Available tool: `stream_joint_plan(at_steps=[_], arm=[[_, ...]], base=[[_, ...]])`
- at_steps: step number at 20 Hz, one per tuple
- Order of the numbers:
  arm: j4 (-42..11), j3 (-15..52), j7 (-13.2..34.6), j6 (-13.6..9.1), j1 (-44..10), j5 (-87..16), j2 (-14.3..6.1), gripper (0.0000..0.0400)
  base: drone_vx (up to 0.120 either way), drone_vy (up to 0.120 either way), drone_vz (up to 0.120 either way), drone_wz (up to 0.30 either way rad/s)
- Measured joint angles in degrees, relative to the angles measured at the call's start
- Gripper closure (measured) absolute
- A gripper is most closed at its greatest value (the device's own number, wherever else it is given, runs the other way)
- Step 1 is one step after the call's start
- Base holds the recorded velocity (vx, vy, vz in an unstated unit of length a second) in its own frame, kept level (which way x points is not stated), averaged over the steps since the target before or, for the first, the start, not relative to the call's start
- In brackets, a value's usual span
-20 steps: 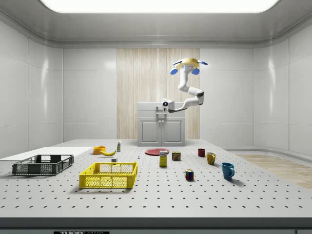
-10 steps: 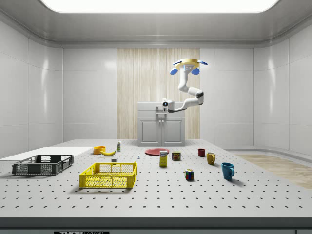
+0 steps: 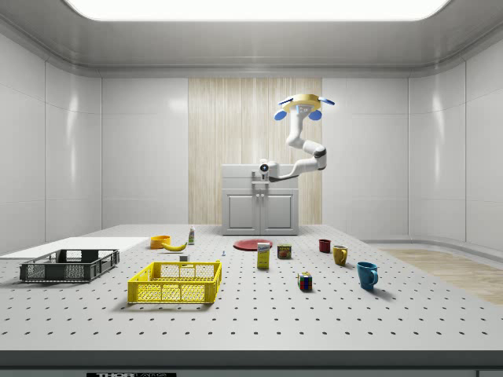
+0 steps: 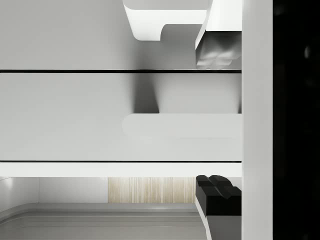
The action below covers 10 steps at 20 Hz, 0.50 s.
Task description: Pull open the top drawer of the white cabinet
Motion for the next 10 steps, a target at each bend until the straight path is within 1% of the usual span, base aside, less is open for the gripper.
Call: stream_joint_plan(at_steps=[10], arm=[[-1.42, 1.96, -0.82, 3.21, 1.36, 2.06, 0.63, 0.0088]], base=[[0.000, 0.000, 0.000, 0.000]])
